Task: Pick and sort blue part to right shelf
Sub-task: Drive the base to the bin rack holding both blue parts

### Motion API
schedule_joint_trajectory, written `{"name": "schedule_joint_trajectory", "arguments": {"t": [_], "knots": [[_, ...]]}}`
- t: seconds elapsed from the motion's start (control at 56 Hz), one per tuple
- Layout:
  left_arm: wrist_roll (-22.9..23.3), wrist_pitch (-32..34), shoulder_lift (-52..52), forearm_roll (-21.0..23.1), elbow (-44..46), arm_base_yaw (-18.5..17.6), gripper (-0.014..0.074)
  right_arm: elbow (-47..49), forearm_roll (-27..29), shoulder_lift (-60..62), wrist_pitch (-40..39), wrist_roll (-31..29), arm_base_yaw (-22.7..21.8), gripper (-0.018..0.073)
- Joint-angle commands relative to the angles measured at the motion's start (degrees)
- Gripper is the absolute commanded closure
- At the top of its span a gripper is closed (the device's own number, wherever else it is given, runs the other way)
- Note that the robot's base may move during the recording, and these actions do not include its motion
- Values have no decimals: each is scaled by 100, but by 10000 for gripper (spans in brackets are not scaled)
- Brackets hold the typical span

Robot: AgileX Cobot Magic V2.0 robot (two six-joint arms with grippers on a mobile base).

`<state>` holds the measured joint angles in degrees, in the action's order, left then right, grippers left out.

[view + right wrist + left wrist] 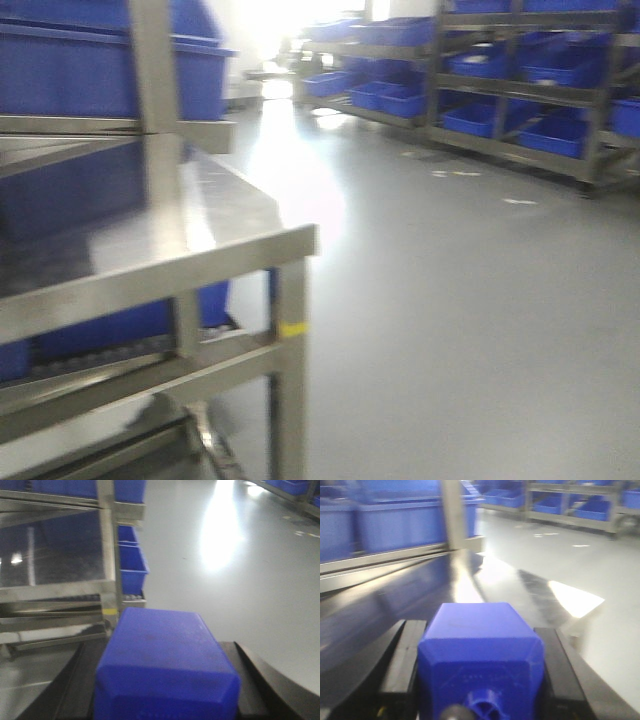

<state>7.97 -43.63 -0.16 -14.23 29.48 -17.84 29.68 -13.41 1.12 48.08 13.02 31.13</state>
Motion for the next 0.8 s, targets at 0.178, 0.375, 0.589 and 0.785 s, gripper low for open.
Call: {"name": "schedule_joint_trajectory", "arguments": {"t": [0.178,0.375,0.589,0.785], "knots": [[62,521,84,-33,152,24,261,154,-114,6,-506,-40,-8,301],[62,521,84,-33,152,24,261,154,-114,6,-506,-40,-8,301],[62,521,84,-33,152,14,261,154,-114,6,-507,-40,-15,301],[62,521,84,-33,152,14,261,154,-109,6,-507,-40,-15,301]]}}
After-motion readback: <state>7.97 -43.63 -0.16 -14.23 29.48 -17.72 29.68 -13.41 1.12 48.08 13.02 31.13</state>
